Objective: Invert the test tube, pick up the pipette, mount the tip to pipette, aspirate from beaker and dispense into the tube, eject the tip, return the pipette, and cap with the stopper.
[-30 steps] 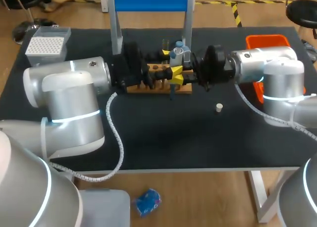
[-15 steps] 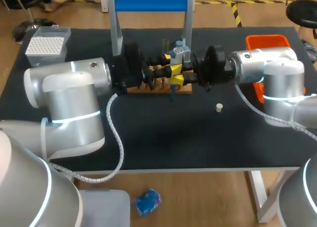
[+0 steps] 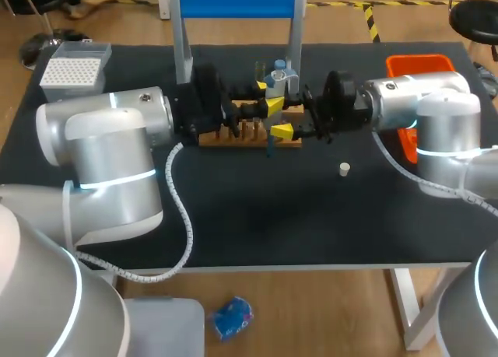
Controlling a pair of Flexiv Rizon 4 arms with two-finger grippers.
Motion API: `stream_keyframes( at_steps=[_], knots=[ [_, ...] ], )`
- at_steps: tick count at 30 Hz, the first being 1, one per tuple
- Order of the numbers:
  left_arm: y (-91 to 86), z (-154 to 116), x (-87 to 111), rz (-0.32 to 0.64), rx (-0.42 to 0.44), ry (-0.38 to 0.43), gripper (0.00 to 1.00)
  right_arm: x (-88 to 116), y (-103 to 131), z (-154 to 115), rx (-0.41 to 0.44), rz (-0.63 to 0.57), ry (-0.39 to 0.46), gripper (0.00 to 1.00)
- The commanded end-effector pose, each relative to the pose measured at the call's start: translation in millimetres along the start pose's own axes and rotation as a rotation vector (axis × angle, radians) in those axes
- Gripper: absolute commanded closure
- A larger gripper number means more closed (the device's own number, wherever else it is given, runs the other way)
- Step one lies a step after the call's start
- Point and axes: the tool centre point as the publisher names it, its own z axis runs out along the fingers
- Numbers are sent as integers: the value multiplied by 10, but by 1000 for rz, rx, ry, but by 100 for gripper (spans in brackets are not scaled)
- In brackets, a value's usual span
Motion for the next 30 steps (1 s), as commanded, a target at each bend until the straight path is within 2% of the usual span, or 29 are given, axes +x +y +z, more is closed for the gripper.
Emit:
stream_keyframes(
  at_steps=[1, 8, 14, 18, 27, 30],
  knots=[
    [-83, -57, -57, 6, 7, -47, 100, 85, 109, -144, 41, 16, -25, 0],
    [-242, -199, -341, -43, -71, -150, 100, 153, 237, -433, 109, 50, -72, 0],
    [-370, -279, -644, -97, -96, -286, 100, 115, 390, -733, 146, 68, -155, 0],
    [-390, -330, -870, -117, -137, -393, 100, 5, 459, -945, 161, 94, -227, 0],
    [-441, -426, -1372, -118, -189, -606, 100, -363, 567, -1160, 227, 173, -338, 0],
    [-449, -419, -1443, -125, -187, -615, 100, -461, 603, -1184, 229, 177, -346, 0]
  ],
)
